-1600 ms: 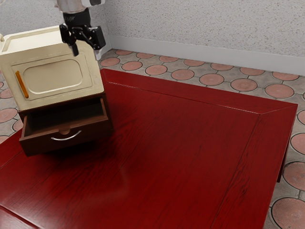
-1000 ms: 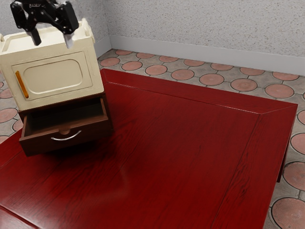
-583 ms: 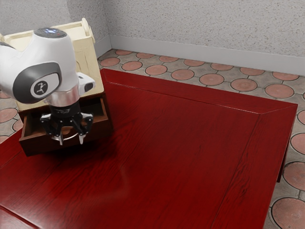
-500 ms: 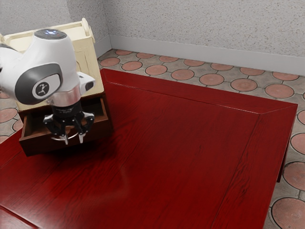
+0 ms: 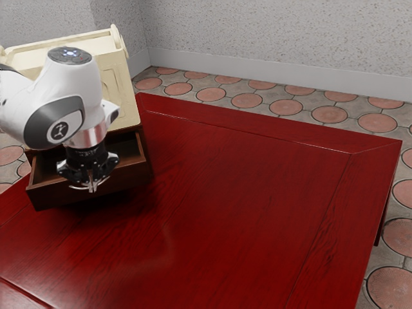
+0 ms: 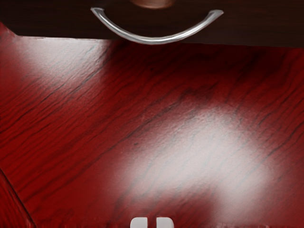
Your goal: Push the drawer handle with one arm to close the drawer
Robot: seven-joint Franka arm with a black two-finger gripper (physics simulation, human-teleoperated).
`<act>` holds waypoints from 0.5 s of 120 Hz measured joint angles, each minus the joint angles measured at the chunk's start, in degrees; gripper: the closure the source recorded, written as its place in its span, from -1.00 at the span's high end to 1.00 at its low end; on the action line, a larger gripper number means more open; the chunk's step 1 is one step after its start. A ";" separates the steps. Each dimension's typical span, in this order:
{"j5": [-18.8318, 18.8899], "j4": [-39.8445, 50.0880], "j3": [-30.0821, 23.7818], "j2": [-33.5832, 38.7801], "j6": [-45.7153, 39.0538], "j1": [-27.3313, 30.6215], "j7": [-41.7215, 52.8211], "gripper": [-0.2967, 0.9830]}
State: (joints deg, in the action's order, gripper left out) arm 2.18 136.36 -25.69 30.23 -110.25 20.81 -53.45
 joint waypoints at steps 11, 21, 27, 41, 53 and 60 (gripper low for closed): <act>-2.32 3.49 0.03 -0.23 -2.43 0.76 -1.28 -0.68; -4.06 5.08 0.09 -1.78 -5.20 1.35 -1.96 -0.68; -4.96 5.51 0.10 -2.71 -6.84 1.69 -2.23 -0.69; -6.10 6.04 0.11 -4.09 -9.93 2.96 -2.78 -0.69; -6.10 6.12 -0.01 -6.49 -12.17 4.65 -3.15 -0.69; -5.28 6.12 -0.16 -7.59 -13.11 5.63 -3.33 -0.69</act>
State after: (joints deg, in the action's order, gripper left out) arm -3.11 142.48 -25.85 22.65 -123.36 26.45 -56.78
